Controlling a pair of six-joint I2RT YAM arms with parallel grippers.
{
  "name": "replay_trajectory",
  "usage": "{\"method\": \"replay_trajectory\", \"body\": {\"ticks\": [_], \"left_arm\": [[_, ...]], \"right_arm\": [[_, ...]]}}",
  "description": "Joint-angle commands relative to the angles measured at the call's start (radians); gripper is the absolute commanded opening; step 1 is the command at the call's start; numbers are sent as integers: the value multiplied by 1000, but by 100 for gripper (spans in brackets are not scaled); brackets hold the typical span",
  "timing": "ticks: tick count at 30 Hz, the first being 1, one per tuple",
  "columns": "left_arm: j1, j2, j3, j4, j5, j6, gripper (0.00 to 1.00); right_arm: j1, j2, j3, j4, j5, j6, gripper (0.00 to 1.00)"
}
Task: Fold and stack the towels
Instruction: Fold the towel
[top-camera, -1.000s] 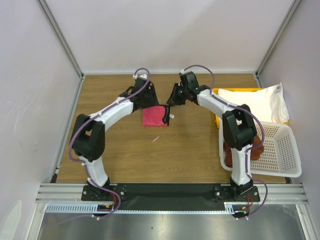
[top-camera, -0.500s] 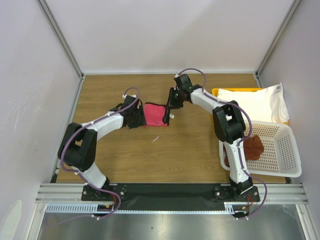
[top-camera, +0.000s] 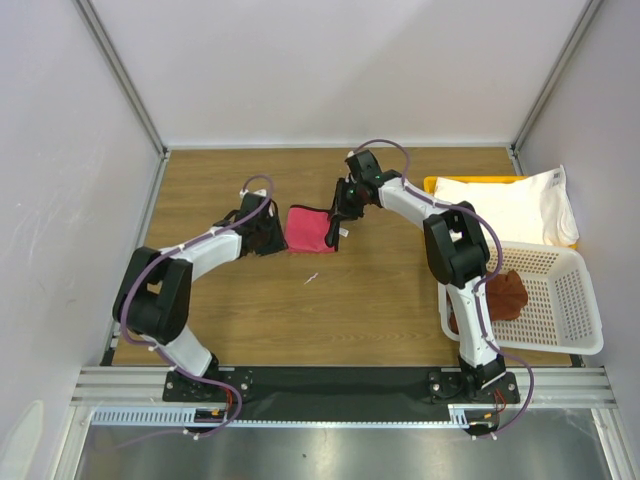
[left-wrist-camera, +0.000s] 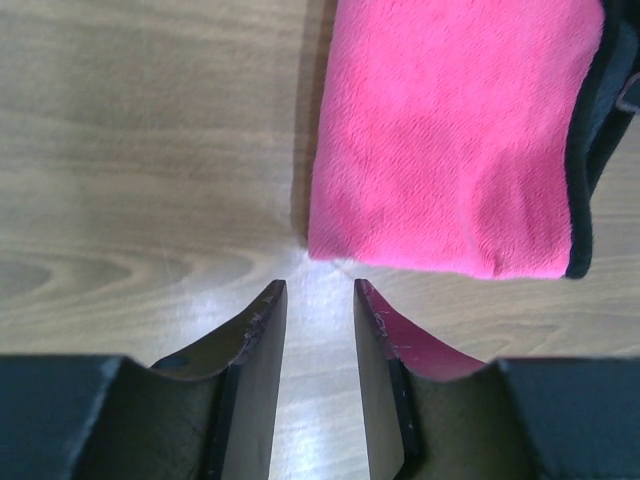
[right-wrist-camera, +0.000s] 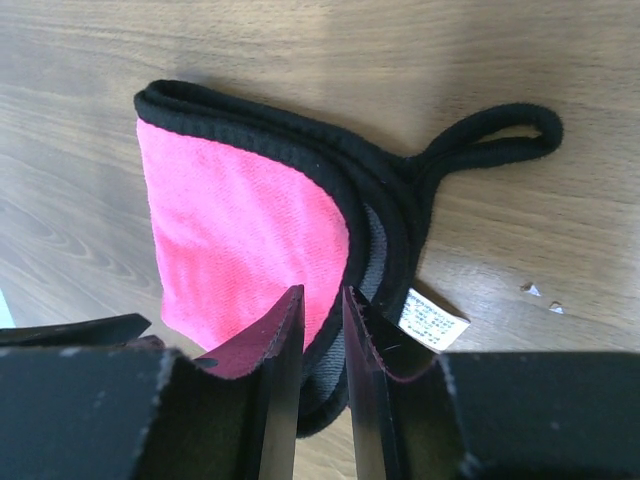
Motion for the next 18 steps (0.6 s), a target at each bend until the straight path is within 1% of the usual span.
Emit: {"method": "replay_trajectory", "body": {"ticks": [1, 5, 7, 9, 18], "left_arm": [[2, 22, 0, 82, -1, 29, 38], [1, 36, -5, 122, 3, 46, 37], [1, 49, 0, 114, -8, 57, 36], [1, 54, 6, 107, -45, 75, 36], [-7, 92, -20, 163, -19, 84, 33]], "right_arm": [[5, 1, 11, 8, -20, 29, 27], [5, -2, 9, 6, -17, 39, 27], [2, 3, 15, 0, -14, 45, 27], [-3, 9, 20, -12, -6, 60, 27], [-7, 27, 37, -26, -12, 80, 27]]}}
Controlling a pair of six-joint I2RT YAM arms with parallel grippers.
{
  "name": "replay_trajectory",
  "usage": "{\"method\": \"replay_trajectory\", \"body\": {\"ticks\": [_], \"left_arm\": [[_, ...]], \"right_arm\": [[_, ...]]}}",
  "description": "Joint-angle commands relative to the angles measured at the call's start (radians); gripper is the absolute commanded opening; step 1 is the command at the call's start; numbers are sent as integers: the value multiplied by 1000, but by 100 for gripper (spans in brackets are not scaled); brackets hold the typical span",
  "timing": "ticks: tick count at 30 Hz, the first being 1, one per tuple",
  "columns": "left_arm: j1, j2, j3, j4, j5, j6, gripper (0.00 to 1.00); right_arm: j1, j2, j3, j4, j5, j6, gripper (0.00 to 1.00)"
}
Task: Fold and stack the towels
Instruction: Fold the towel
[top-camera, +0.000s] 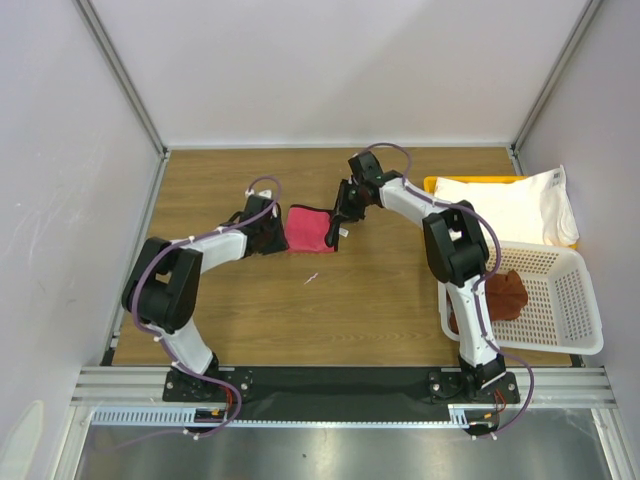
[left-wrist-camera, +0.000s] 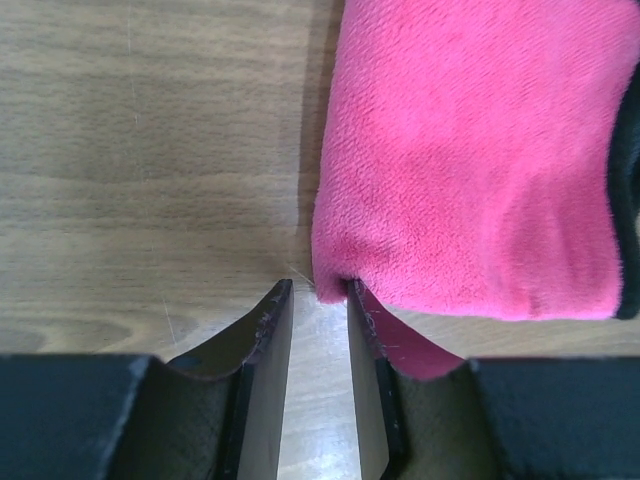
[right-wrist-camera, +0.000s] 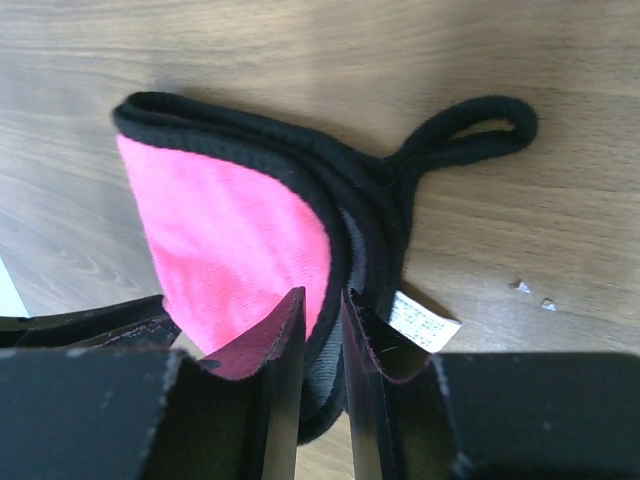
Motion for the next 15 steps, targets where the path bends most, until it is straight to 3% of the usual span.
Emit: {"method": "replay_trajectory", "body": {"ticks": [1, 8, 12, 15], "left_arm": [[-8, 13, -21, 61, -3, 25, 33], [-32, 18, -44, 108, -8, 46, 28], [-35, 24, -52, 116, -19, 49, 13], [-35, 24, -61, 116, -20, 51, 8]], "right_arm": [[0, 21, 38, -20, -4, 14, 27], [6, 56, 57, -32, 14, 15, 32], [6, 67, 61, -25, 3, 28, 38], [3, 71, 57, 3, -18, 55, 38]]}}
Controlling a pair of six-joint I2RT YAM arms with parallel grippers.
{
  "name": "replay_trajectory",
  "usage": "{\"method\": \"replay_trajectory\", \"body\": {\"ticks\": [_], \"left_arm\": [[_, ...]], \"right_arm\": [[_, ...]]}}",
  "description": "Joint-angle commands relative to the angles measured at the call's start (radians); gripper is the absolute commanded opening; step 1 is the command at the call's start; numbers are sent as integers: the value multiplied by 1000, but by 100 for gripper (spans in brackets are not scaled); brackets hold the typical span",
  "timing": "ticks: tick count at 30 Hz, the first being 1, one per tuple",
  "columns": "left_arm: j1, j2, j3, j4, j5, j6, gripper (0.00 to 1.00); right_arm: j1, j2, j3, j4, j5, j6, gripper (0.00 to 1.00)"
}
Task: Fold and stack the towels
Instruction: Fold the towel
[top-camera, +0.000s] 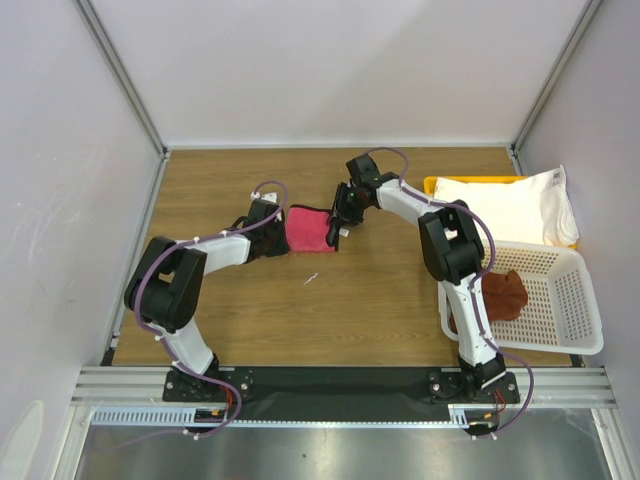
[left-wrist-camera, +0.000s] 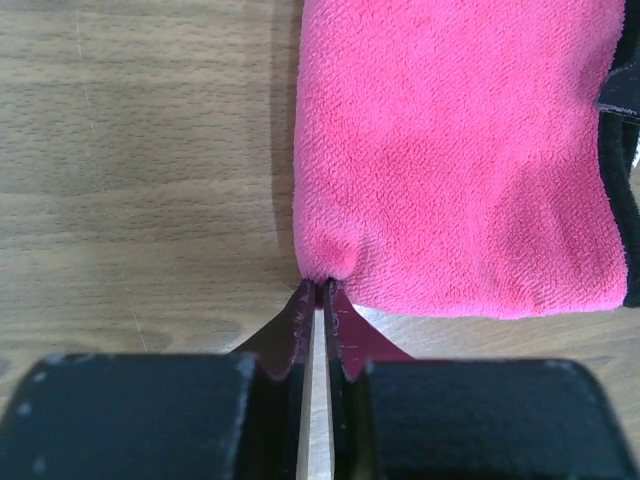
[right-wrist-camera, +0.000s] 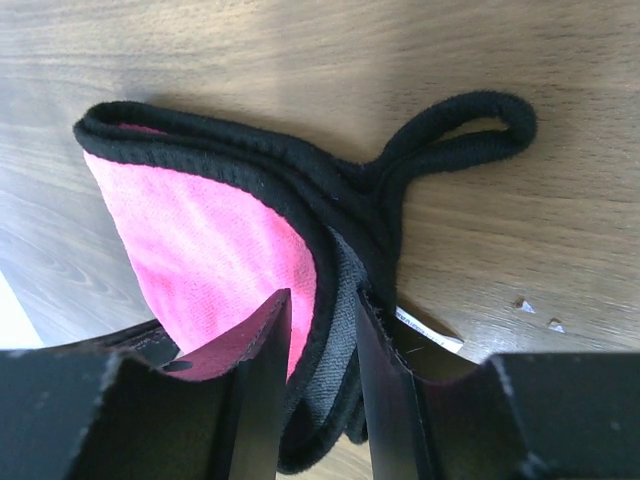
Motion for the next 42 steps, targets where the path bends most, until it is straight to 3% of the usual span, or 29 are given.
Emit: {"method": "replay_trajectory", "body": {"ticks": [1, 5, 9, 14, 29, 42], "left_arm": [[-6, 11, -18, 25, -18, 21, 8], [-9, 12, -17, 24, -17, 31, 6], [-10, 14, -15, 24, -32, 35, 4], [-8, 14, -13, 15, -49, 41, 4], [-10, 31, 5, -36, -100, 43, 2], [-11, 32, 6, -33, -66, 64, 2]], "right_arm": [[3, 28, 33, 26, -16, 36, 37], [3, 35, 41, 35, -16, 50, 35], [1, 29, 41, 45, -9, 58, 16], [-11, 9, 41, 72, -34, 85, 0], [-57, -67, 24, 98, -65, 75, 0], [-72, -72, -30, 52, 13, 10, 0]]}}
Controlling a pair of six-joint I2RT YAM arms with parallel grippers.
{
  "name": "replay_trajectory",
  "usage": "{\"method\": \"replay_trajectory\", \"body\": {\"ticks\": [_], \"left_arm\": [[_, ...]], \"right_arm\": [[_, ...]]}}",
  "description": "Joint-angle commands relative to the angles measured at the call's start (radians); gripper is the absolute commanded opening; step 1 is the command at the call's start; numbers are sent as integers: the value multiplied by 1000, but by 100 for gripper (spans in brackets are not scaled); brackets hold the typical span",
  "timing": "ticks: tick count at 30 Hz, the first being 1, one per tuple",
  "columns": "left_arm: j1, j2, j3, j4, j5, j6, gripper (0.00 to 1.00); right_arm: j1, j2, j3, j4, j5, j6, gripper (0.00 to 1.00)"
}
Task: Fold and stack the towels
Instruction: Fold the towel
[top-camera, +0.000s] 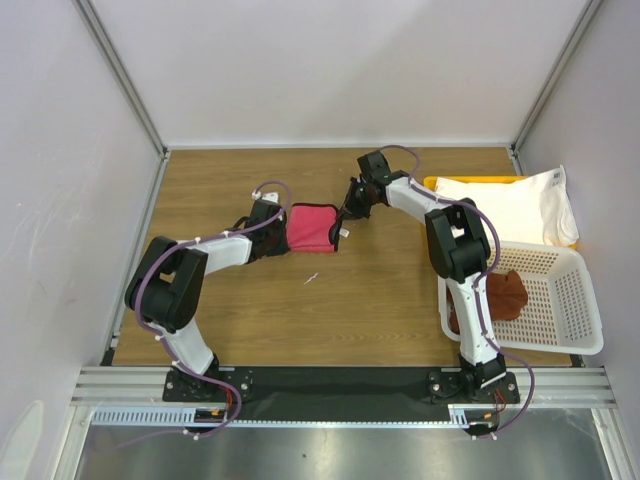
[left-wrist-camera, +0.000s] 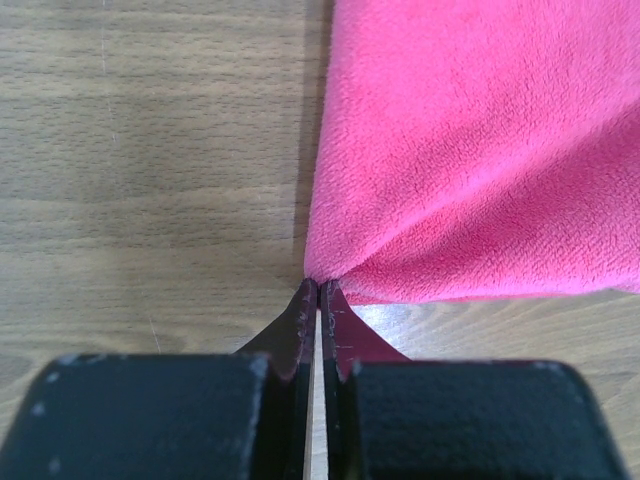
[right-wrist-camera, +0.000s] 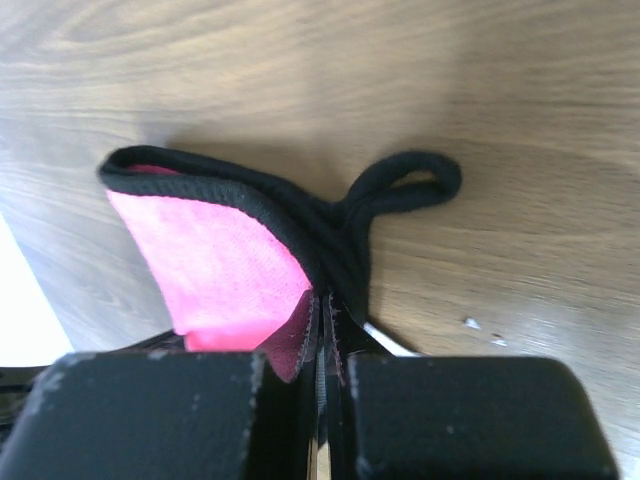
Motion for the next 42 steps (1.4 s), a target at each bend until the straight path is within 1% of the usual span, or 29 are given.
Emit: {"method": "replay_trajectory", "body": {"ticks": [1, 6, 7, 8, 10, 11, 13, 14, 15, 16, 17, 18, 19, 20, 23, 25, 28, 31, 34, 38, 42], "left_arm": [[-2, 31, 5, -36, -4, 47, 2], [-8, 31, 16, -43, 16, 70, 3], [-10, 27, 22, -53, 17, 73, 3], [-16, 25, 27, -58, 20, 79, 4], [-17, 17, 44, -78, 31, 93, 5], [-19, 11, 51, -84, 40, 98, 6], [-22, 4, 76, -111, 55, 115, 9], [-23, -7, 85, -122, 55, 121, 10], [-25, -16, 96, -134, 87, 131, 13], [-25, -24, 119, -160, 95, 138, 21], [-26, -33, 133, -176, 114, 144, 25], [-28, -56, 148, -194, 118, 151, 28], [-26, -67, 181, -234, 123, 155, 37], [-26, -79, 201, -259, 131, 156, 39], [-25, -119, 278, -341, 143, 161, 45], [-23, -131, 333, -387, 151, 156, 49], [-13, -119, 384, -397, 154, 119, 55], [3, -89, 412, -380, 141, 60, 56], [21, -44, 430, -371, 147, -3, 55], [27, 10, 436, -314, 163, -55, 52], [27, 89, 481, -270, 190, -89, 49]], "right_arm": [[-17, -50, -8, -6, 50, -47, 0], [-24, -22, 1, -14, 51, -64, 0], [-26, -21, 10, -29, 48, -73, 2], [-26, -25, 17, -35, 44, -76, 8], [-26, -37, 35, -60, 40, -87, 16], [-27, -47, 46, -68, 34, -98, 26], [-26, -70, 73, -98, 11, -102, 32], [-27, -76, 101, -108, -5, -104, 39], [-27, -83, 119, -118, -20, -105, 41], [-24, -97, 135, -141, -44, -104, 43], [-18, -106, 161, -146, -54, -105, 45], [-14, -116, 168, -154, -60, -102, 45], [-9, -132, 175, -161, -63, -102, 45], [-1, -142, 178, -163, -66, -102, 45], [29, -162, 178, -177, -71, -93, 46], [52, -169, 164, -207, -46, -95, 46], [68, -182, 101, -224, -6, -98, 46], [72, -203, 14, -207, 29, -79, 47], [77, -217, -35, -184, 49, -63, 45], [81, -217, -54, -163, 67, -53, 41], [88, -202, -49, -163, 86, -64, 42]]}}
